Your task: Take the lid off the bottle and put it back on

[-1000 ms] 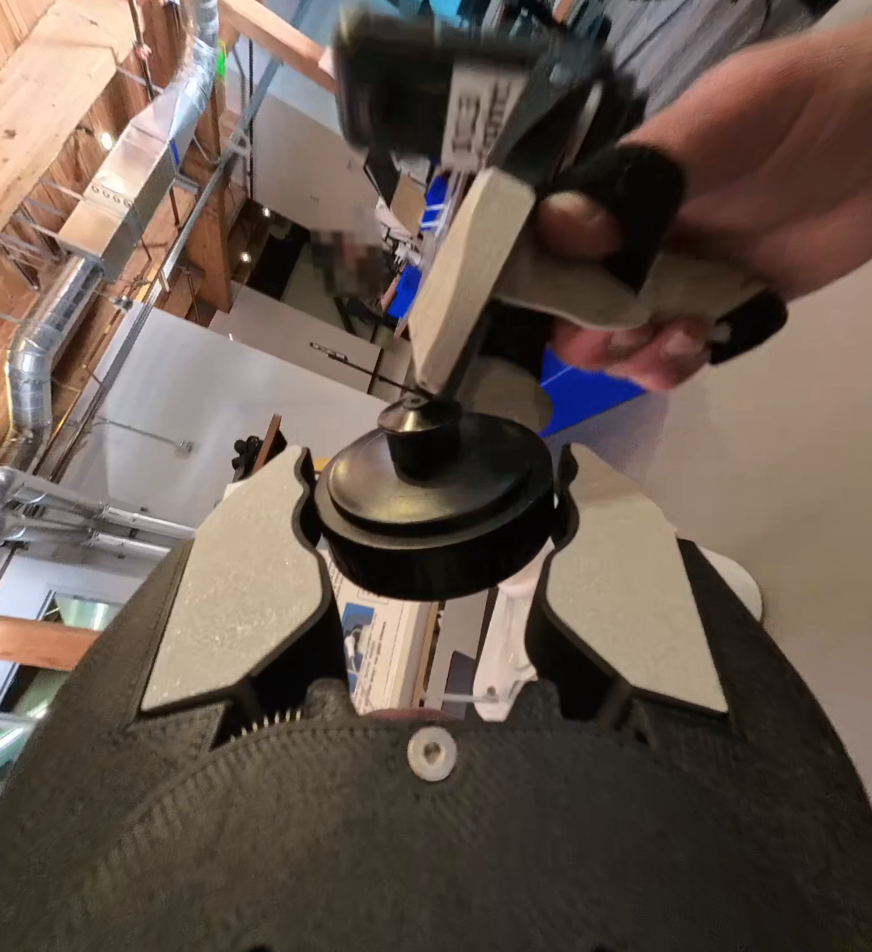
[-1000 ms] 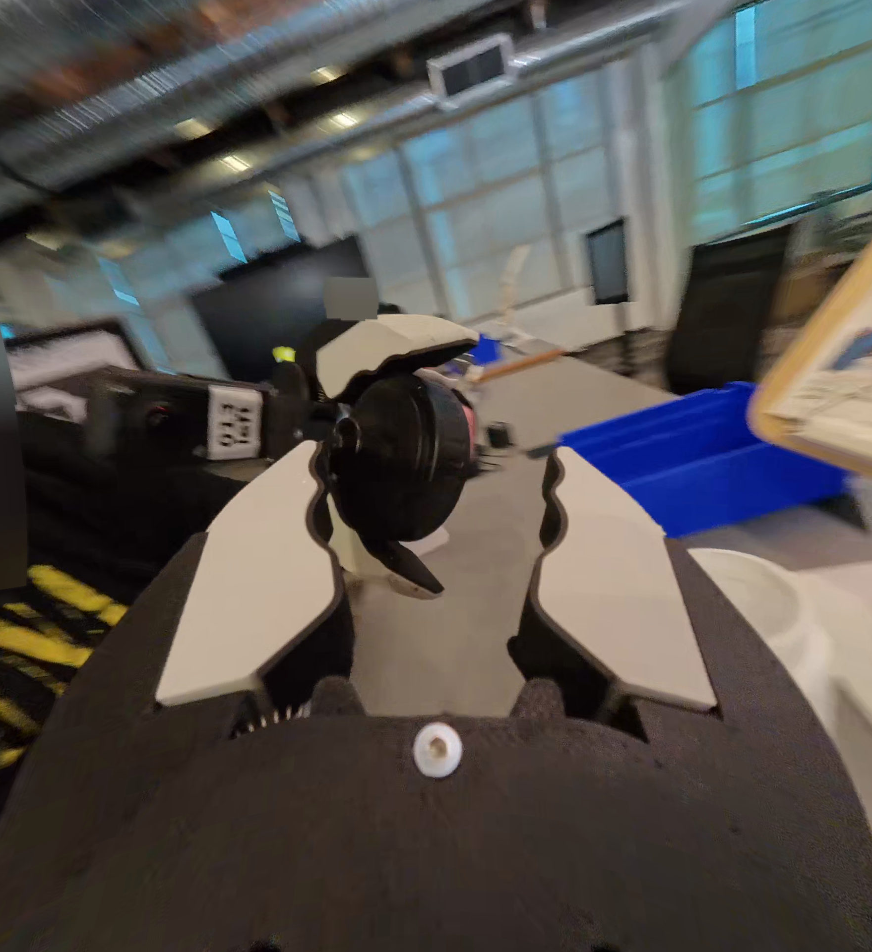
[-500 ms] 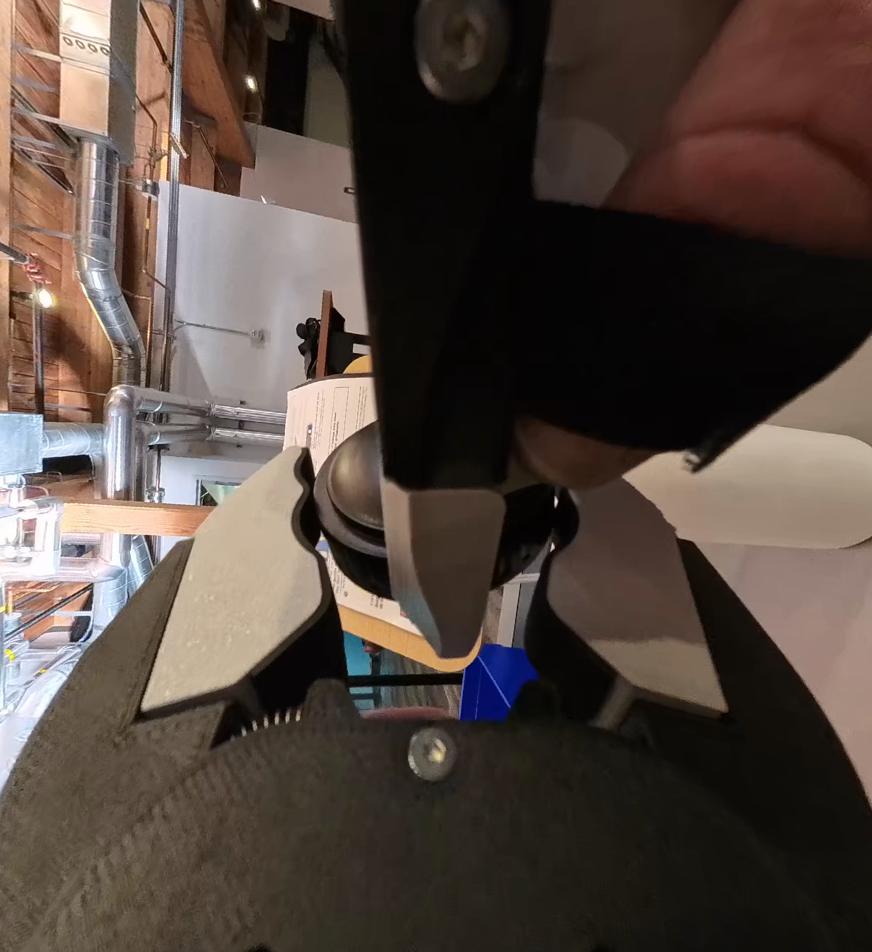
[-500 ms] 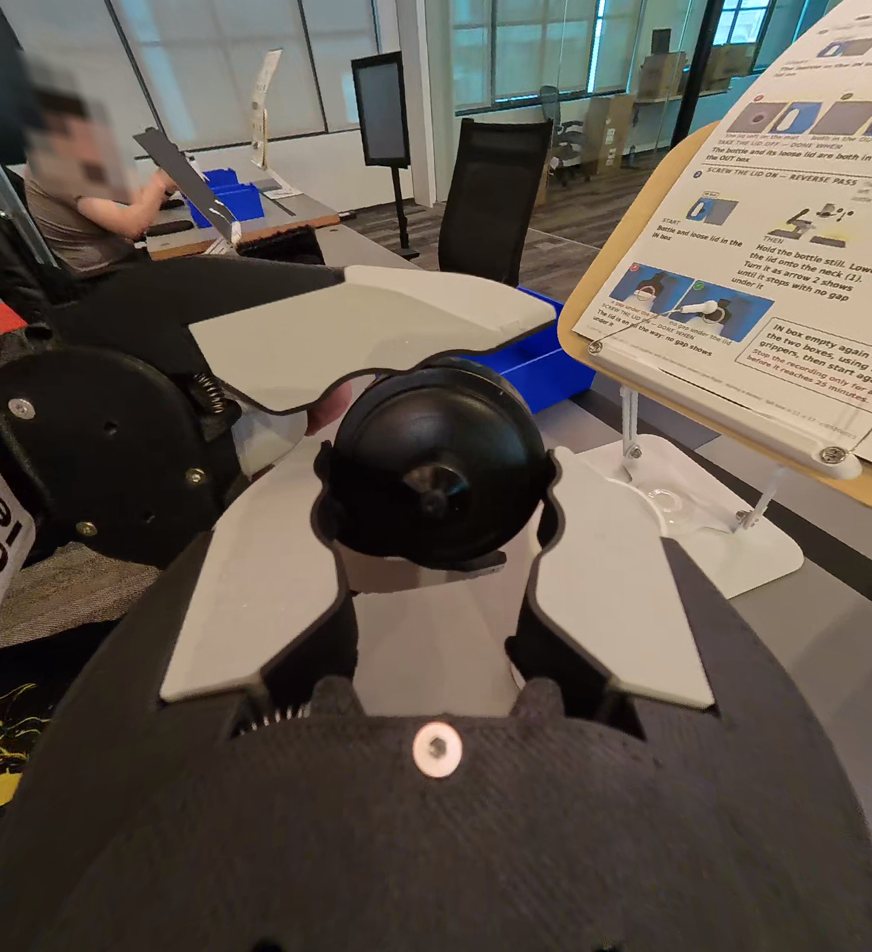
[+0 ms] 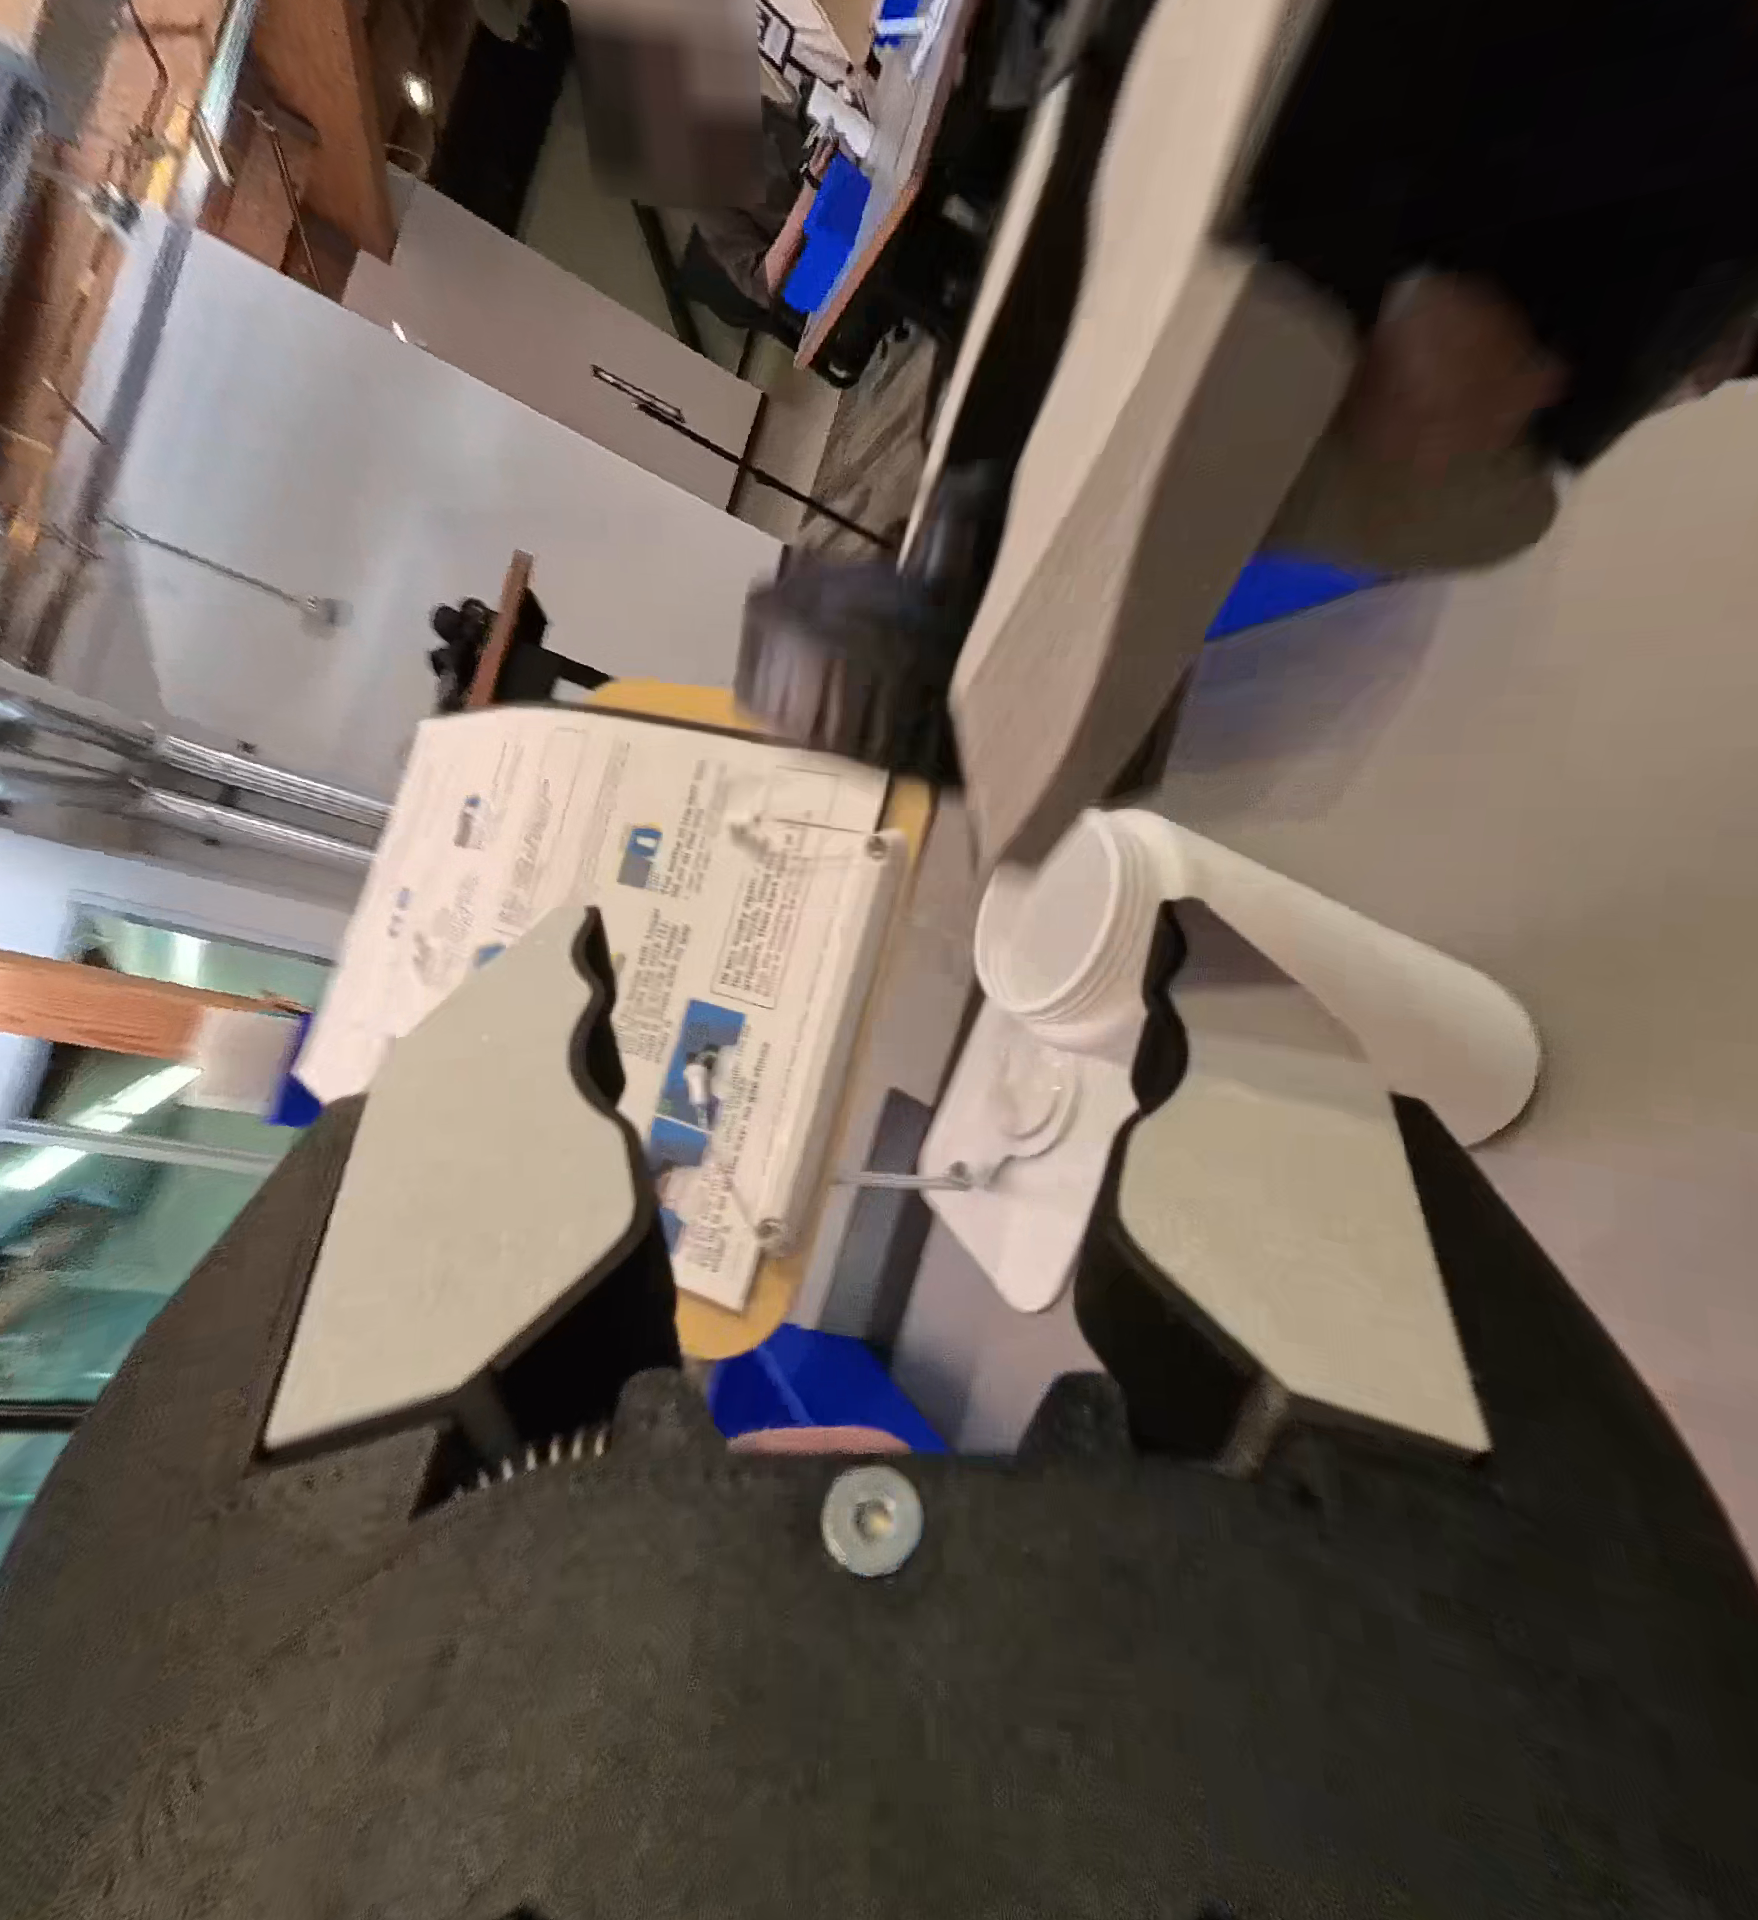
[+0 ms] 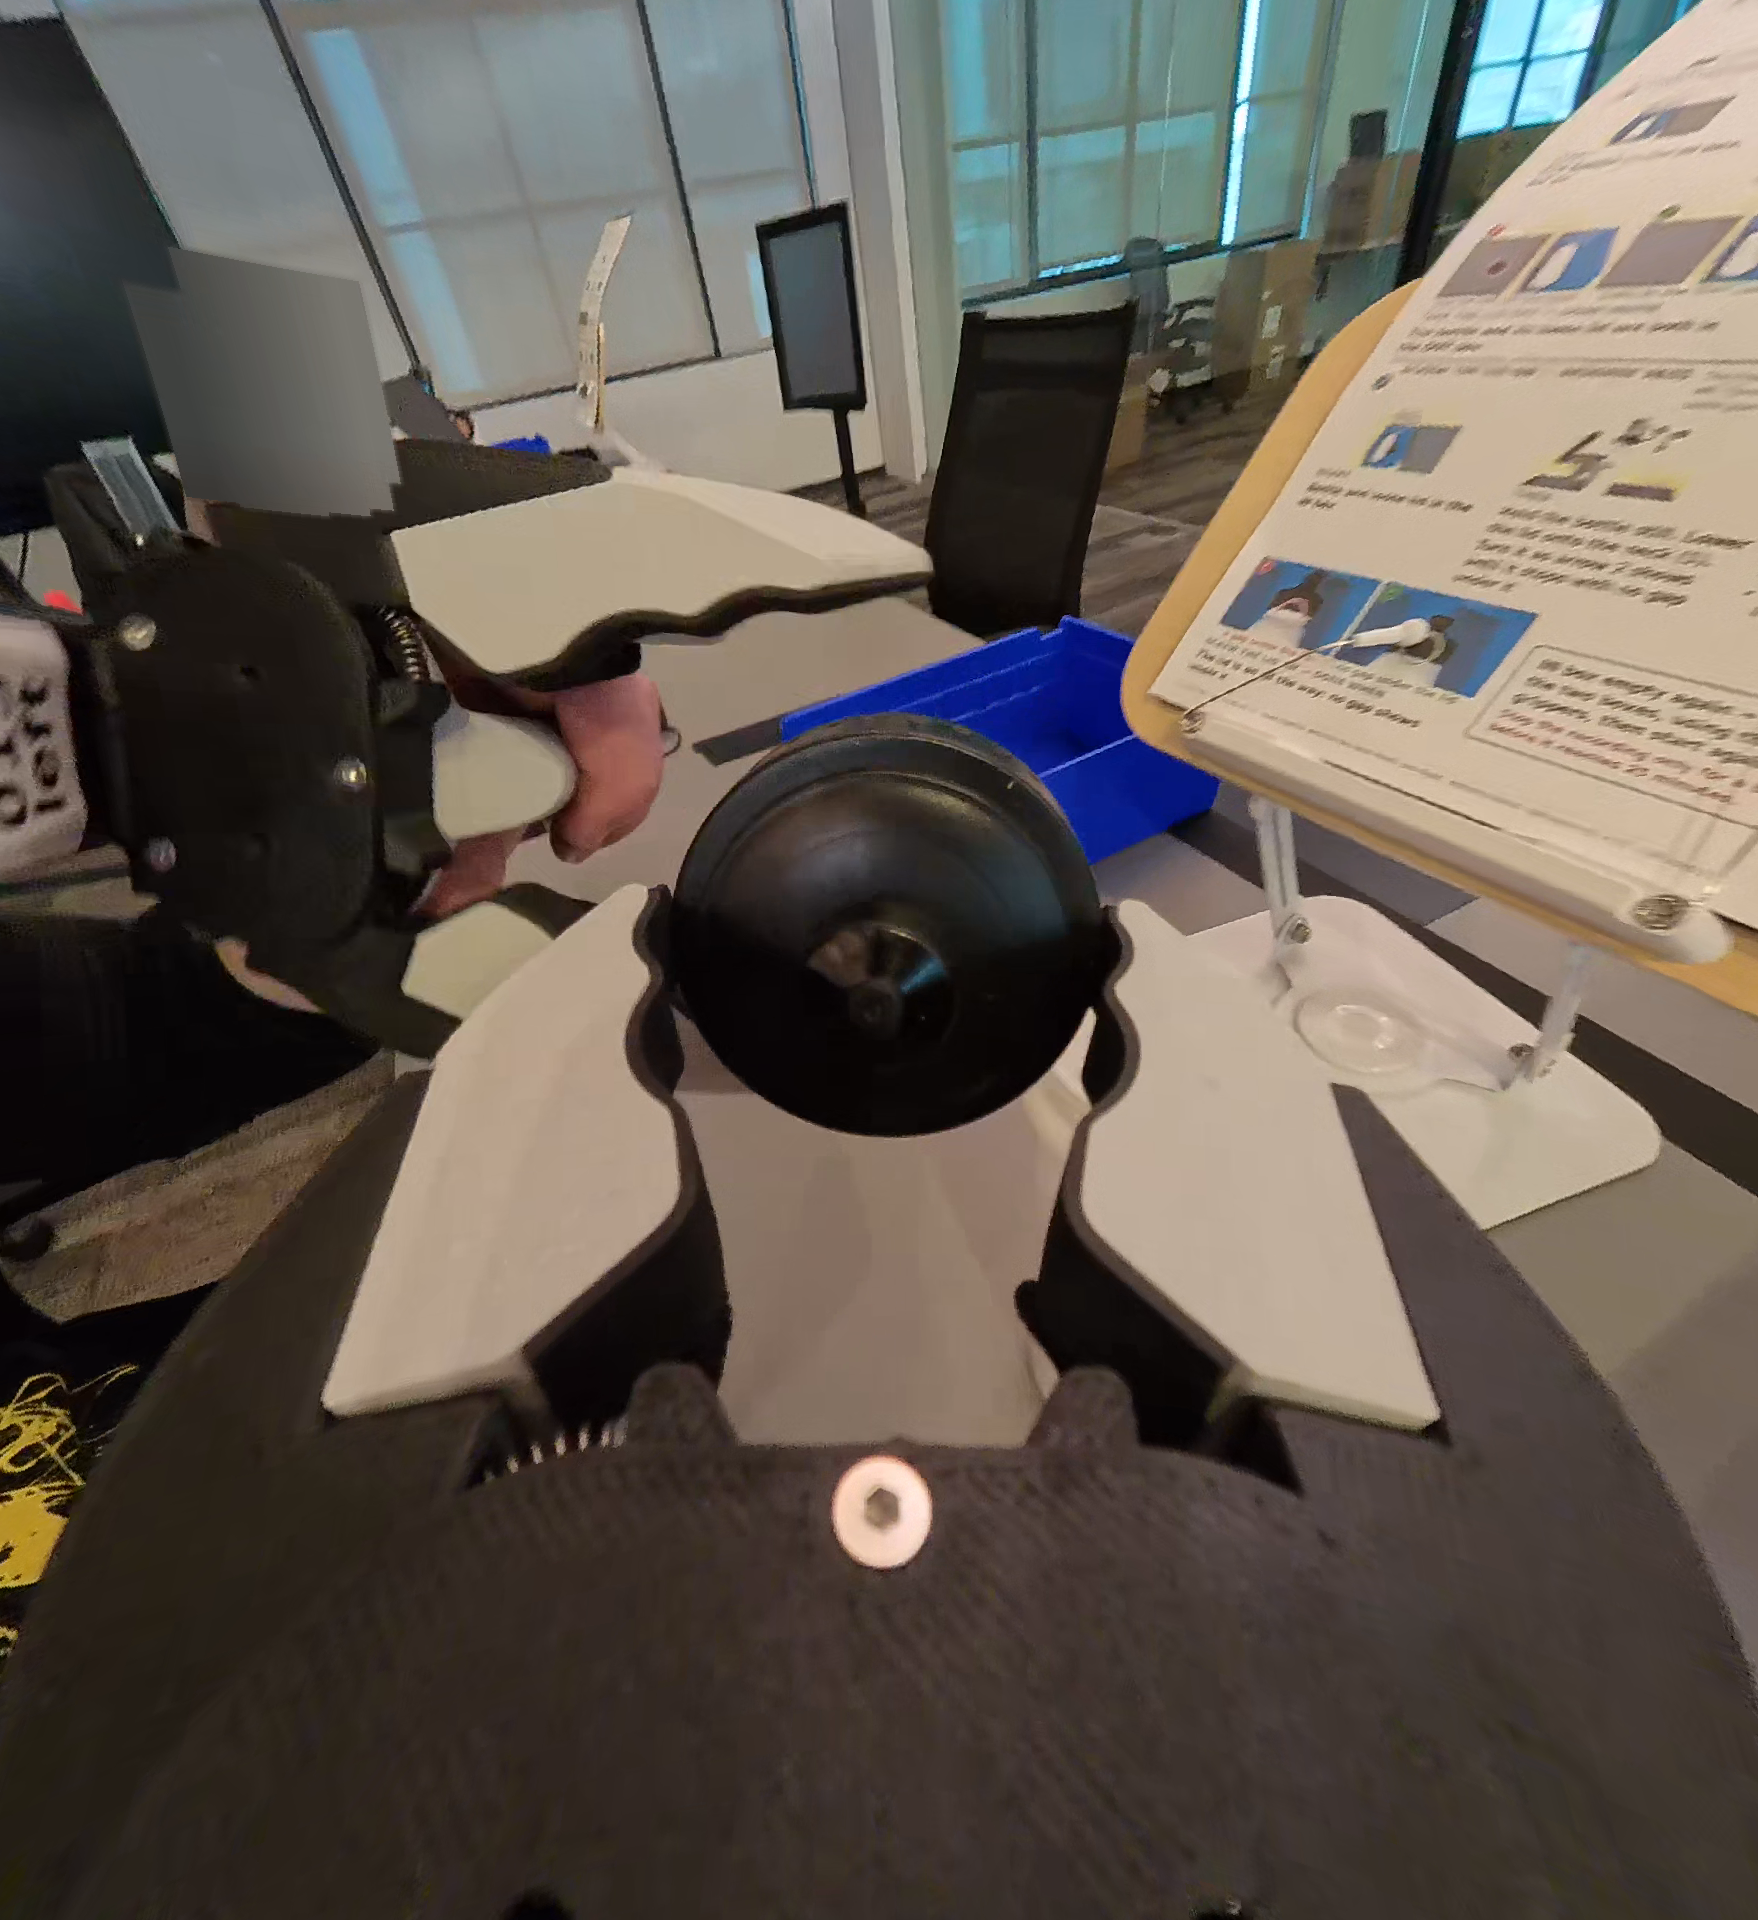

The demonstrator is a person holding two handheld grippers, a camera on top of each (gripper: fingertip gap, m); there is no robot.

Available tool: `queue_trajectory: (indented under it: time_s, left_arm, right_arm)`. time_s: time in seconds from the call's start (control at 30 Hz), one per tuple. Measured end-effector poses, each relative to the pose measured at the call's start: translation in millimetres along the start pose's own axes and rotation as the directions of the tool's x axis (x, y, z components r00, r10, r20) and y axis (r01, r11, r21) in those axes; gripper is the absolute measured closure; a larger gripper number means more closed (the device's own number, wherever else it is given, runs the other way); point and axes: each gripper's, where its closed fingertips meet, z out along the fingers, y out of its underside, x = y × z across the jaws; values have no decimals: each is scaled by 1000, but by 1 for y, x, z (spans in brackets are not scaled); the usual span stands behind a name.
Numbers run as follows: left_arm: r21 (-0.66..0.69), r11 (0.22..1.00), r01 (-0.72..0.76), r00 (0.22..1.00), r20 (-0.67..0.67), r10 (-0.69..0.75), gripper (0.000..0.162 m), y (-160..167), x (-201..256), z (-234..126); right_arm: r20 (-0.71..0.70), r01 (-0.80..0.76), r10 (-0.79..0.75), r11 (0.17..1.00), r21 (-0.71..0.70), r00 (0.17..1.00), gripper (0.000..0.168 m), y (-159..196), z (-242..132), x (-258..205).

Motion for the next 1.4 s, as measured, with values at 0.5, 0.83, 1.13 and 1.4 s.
queue_trajectory:
  time_s: [0.5, 0.83, 1.13, 1.4]
  left_arm:
    - [-24, 688, 725, 603, -459, -652, 23, 64, 98, 77]
    - [-54, 676, 735, 558, -518, -648, 51, 64, 122, 101]
    - [-8, 647, 762, 538, -548, -640, 73, 59, 123, 106]
    - [11, 662, 749, 548, -572, -610, 74, 57, 122, 112]
  right_arm:
    - [-58, -36, 37, 999, 22, 998, 92, 6, -32, 43]
    - [-27, -61, 61, 998, -14, 998, 92, 25, -26, 53]
    - [-19, -57, 57, 997, -53, 998, 92, 34, -22, 59]
    - [69, 73, -54, 947, -312, 996, 92, 36, -12, 63]
